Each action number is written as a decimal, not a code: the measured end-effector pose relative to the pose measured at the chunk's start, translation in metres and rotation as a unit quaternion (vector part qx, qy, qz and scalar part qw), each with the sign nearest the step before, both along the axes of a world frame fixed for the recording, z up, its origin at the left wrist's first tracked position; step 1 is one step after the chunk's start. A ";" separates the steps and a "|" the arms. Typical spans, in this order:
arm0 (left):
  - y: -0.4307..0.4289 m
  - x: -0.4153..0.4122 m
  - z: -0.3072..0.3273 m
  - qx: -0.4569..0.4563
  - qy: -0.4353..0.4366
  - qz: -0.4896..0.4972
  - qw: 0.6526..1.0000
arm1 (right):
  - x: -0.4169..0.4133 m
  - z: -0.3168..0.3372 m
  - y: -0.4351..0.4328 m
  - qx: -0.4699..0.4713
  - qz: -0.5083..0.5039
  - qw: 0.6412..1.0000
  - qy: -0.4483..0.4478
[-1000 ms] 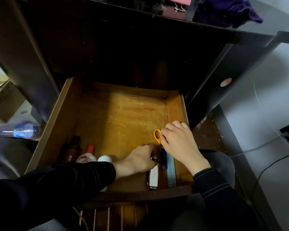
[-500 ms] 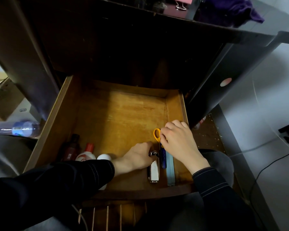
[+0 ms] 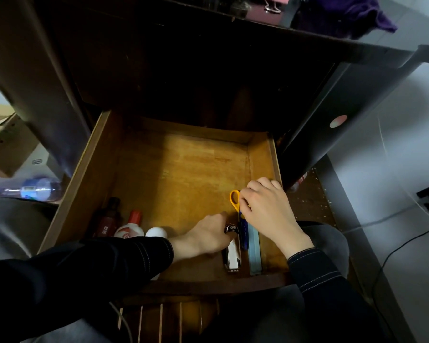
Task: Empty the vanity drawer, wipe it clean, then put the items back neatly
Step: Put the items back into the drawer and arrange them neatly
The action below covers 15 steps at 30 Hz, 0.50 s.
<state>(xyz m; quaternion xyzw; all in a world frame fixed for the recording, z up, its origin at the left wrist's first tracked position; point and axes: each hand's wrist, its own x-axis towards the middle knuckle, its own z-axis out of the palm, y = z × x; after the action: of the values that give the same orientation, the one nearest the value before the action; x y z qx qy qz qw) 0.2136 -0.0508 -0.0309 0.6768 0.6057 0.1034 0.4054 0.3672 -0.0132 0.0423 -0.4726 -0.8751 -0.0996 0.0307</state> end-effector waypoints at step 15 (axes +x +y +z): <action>-0.005 0.005 0.008 -0.022 -0.028 -0.014 0.999 | 0.001 -0.001 0.001 -0.006 0.000 1.000 -0.003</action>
<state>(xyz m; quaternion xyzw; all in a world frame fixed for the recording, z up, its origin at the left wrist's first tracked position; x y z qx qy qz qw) 0.2182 -0.0561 -0.0231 0.6730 0.5864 0.1032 0.4387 0.3684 -0.0122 0.0416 -0.4728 -0.8756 -0.0956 0.0247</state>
